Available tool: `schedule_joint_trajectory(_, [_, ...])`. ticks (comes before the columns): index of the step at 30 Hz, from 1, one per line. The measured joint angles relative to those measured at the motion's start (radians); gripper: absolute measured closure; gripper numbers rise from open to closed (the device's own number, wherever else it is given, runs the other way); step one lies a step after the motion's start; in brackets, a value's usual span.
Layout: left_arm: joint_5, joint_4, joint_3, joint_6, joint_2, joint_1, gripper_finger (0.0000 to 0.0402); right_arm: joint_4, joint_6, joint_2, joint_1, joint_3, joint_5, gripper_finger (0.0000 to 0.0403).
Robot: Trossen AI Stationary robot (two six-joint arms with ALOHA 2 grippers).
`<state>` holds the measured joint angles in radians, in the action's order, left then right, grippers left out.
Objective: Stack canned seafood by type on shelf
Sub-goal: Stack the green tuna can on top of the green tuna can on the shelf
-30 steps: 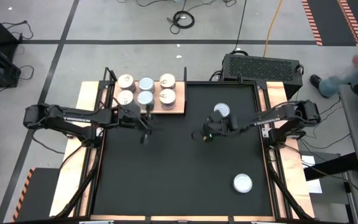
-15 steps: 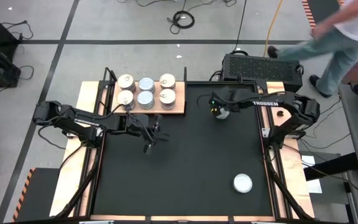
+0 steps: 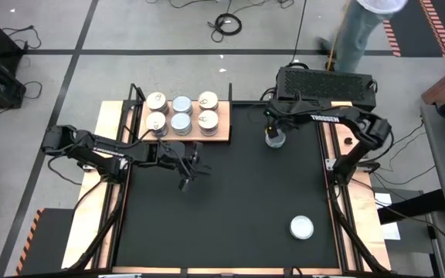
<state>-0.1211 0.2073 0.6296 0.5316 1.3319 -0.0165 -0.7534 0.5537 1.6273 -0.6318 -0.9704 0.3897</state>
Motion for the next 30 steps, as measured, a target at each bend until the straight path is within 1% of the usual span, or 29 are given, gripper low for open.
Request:
schedule_joint_trajectory(4, [0.001,-0.007,0.0,0.008,0.0,0.012,0.0302,0.041,-0.016,0.051,-0.006,0.0,-0.056,0.0403])
schedule_joint_trajectory(8, [0.001,-0.011,0.0,0.032,0.0,0.013,0.0302,0.047,0.006,0.056,0.032,0.0,-0.108,0.0403])
schedule_joint_trajectory(9, [0.001,-0.011,0.0,0.033,0.0,0.012,0.0302,0.047,0.011,0.056,0.049,0.0,-0.109,0.0403])
schedule_joint_trajectory(13, [0.001,-0.015,0.0,0.051,0.0,0.012,0.0302,0.05,0.053,0.054,0.118,0.0,-0.168,0.0403])
schedule_joint_trajectory(18, [0.001,-0.014,-0.001,0.063,0.007,0.012,0.0302,0.055,0.156,0.054,0.245,0.0,-0.196,0.0403])
schedule_joint_trajectory(22, [0.001,0.008,-0.001,0.144,0.008,0.012,0.0302,0.077,0.219,0.054,0.345,-0.001,-0.241,0.0403])
schedule_joint_trajectory(23, [0.001,0.021,-0.001,0.164,0.008,0.012,0.0302,0.067,0.239,0.054,0.366,-0.007,-0.238,0.0403])
schedule_joint_trajectory(25, [-0.008,0.068,-0.002,0.204,0.008,0.012,0.0302,0.009,0.297,0.052,0.402,-0.029,-0.196,0.0403])
schedule_joint_trajectory(28, [-0.063,0.14,-0.002,0.238,0.009,0.009,0.0302,-0.111,0.387,0.051,0.429,-0.071,-0.058,0.0403])
schedule_joint_trajectory(30, [-0.108,0.193,0.0,0.237,0.033,0.003,0.0302,-0.143,0.407,0.05,0.431,-0.08,0.012,0.0403])
